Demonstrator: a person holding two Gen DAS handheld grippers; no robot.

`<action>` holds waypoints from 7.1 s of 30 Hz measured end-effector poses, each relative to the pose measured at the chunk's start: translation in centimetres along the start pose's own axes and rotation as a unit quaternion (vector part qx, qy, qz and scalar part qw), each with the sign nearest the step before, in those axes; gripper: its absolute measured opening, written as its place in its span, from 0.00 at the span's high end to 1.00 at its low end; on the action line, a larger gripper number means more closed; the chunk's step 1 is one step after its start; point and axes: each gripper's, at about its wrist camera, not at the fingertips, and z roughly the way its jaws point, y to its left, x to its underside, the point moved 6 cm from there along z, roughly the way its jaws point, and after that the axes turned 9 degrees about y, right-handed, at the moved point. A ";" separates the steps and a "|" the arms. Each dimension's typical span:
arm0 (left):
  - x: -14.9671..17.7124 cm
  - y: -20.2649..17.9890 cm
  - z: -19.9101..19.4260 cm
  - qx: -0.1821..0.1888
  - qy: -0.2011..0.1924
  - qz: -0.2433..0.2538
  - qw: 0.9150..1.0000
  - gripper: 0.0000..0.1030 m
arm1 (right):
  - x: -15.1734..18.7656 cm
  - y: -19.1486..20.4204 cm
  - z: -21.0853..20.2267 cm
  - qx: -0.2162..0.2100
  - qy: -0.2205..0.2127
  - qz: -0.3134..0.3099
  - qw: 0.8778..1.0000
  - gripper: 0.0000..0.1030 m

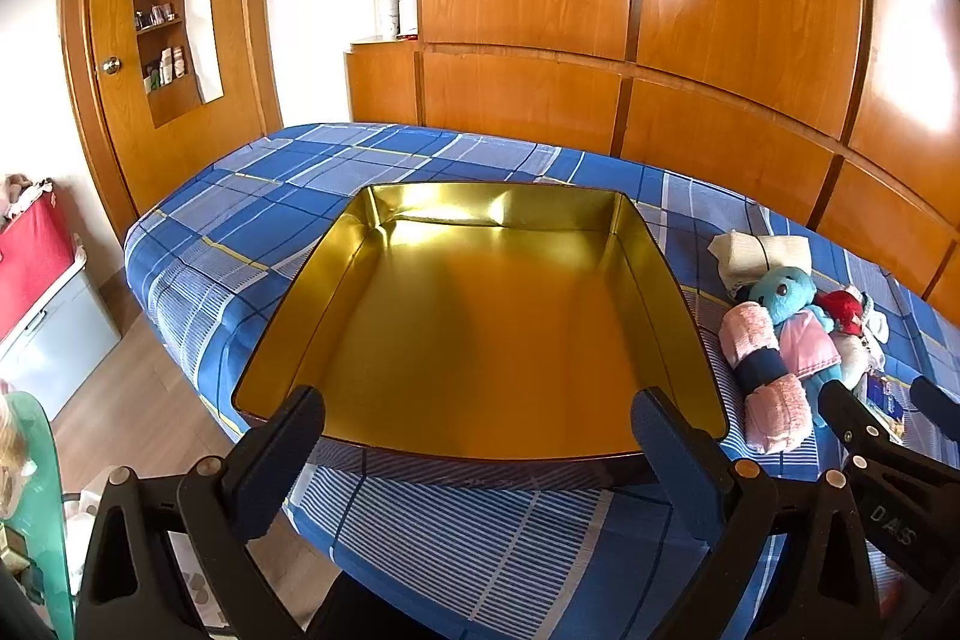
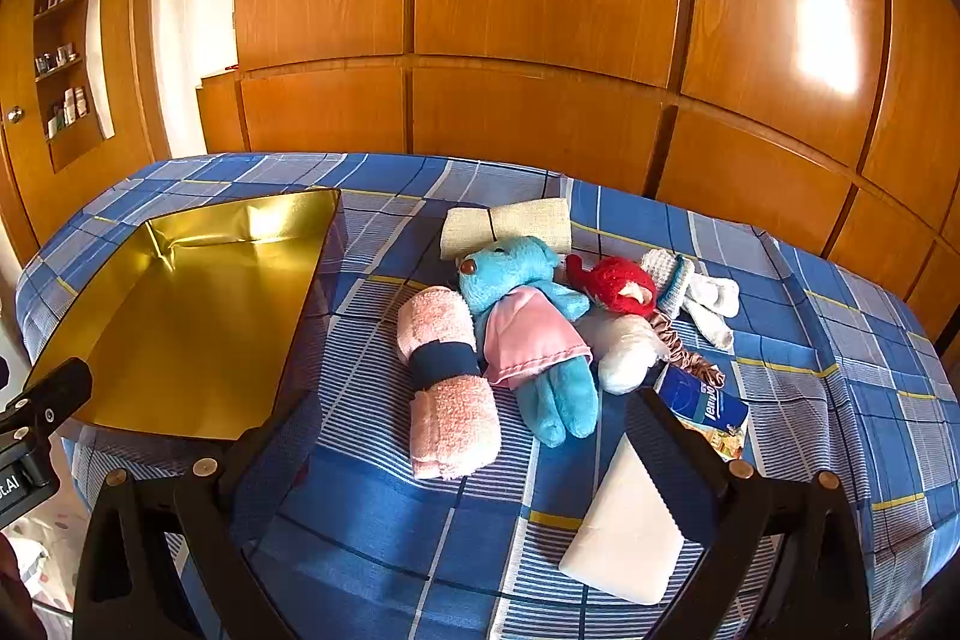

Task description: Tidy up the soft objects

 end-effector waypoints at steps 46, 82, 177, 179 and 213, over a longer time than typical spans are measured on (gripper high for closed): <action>-0.6 -9.5 -1.1 0.174 0.015 0.159 0.972 0.00 | -2.4 -16.8 0.1 -0.053 0.030 0.189 0.980 0.00; 7.1 -27.2 2.6 0.282 0.158 0.378 0.868 0.44 | 0.8 -23.5 5.1 -0.072 0.109 0.226 0.965 0.00; -3.5 -4.0 3.2 0.095 0.056 0.070 0.991 0.19 | 2.3 -12.2 11.0 -0.081 0.227 -0.041 0.970 0.49; -3.4 -3.8 3.2 0.097 0.058 0.066 0.991 0.19 | 2.6 -11.8 10.8 -0.076 0.228 -0.043 0.970 0.49; -4.1 5.6 3.2 0.056 0.044 -0.051 0.996 0.18 | -6.6 10.5 5.2 -0.200 0.171 -0.173 0.949 0.49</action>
